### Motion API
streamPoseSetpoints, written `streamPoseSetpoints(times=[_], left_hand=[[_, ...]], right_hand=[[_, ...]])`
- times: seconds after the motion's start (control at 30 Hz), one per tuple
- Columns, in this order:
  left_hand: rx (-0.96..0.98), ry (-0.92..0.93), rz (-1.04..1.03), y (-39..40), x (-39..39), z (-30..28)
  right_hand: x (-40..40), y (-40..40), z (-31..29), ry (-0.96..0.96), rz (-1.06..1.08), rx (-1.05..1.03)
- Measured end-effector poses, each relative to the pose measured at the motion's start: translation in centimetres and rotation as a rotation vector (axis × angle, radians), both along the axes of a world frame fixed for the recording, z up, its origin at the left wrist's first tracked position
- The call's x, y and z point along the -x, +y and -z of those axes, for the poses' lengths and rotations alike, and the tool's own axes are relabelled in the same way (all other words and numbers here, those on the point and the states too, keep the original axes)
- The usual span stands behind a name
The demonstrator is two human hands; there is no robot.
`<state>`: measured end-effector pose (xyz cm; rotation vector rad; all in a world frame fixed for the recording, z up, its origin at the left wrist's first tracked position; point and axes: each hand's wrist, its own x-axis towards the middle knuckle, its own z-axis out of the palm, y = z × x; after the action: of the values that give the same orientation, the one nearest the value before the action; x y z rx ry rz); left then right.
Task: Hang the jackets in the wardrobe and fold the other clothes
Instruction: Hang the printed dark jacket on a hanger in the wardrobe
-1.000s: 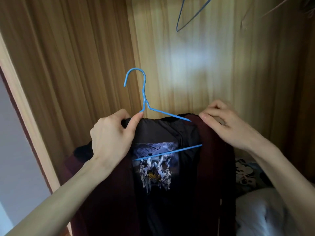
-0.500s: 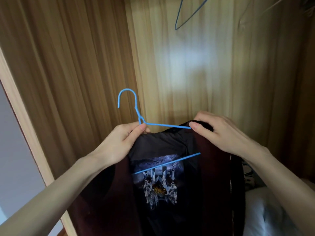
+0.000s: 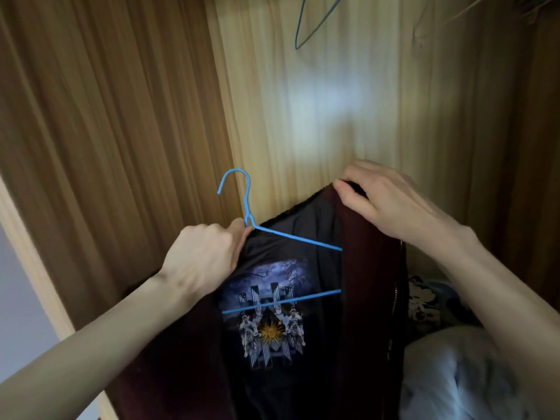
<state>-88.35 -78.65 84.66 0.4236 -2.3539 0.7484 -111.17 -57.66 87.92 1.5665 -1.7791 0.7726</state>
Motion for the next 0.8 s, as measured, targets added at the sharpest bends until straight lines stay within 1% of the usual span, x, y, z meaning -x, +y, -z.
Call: streamPoseSetpoints(times=[0.1,0.2,0.23,0.3,0.33,0.37,0.4,0.47,0.5,0.53,0.57,0.6,0.63,0.7,0.73,0.8], left_hand=[[0.027,0.101,-0.022,0.6,0.5,-0.9],[-0.008,0.24,0.037,1.3,0.4,-1.8],[-0.02,0.251,0.056,1.8,0.2,-2.1],[-0.031,0.245,0.09,2.6,-0.2,-2.2],[-0.039,0.243,0.097,2.9,-0.3,-2.2],[-0.046,0.252,0.103,3.0,-0.4,-2.1],[-0.048,0.273,0.114,3.1,-0.4,-2.0],[-0.044,0.308,0.153,3.1,-0.4,-1.7],[-0.058,0.311,0.165,3.2,-0.4,-1.6],[-0.084,0.312,0.167,3.3,-0.3,-1.6],[-0.14,0.303,0.165,3.3,-0.3,-1.7],[-0.239,0.276,0.167,3.0,-0.4,-1.9],[-0.388,0.222,0.186,2.5,-0.6,-2.1],[-0.707,0.05,0.269,1.2,-1.4,-2.6],[-0.791,-0.021,0.304,0.6,-1.9,-2.6],[-0.831,-0.06,0.348,-0.4,-2.6,-2.2]], right_hand=[[-1.8,0.1,-0.4,0.009,-0.083,0.024],[-2.9,-0.3,0.3,-0.036,-0.188,-0.097],[-2.9,-0.5,0.7,-0.059,-0.21,-0.119],[-2.5,-1.0,1.4,-0.106,-0.24,-0.055],[-2.2,-1.2,1.5,-0.14,-0.234,-0.029],[-2.1,-1.4,1.5,-0.186,-0.22,-0.048],[-1.9,-1.6,1.5,-0.225,-0.197,-0.113],[-1.9,-2.3,1.6,-0.176,-0.126,-0.272],[-2.0,-2.6,1.7,-0.126,-0.118,-0.31],[-2.0,-2.7,1.9,-0.103,-0.133,-0.301],[-2.1,-2.8,2.1,-0.097,-0.158,-0.259],[-2.1,-2.8,2.4,-0.097,-0.174,-0.206],[-1.9,-2.7,2.6,-0.105,-0.175,-0.156],[-1.4,-2.5,2.9,-0.127,-0.159,-0.077],[-1.1,-2.4,2.9,-0.142,-0.149,-0.058],[-0.6,-2.0,3.0,-0.172,-0.14,-0.031]])
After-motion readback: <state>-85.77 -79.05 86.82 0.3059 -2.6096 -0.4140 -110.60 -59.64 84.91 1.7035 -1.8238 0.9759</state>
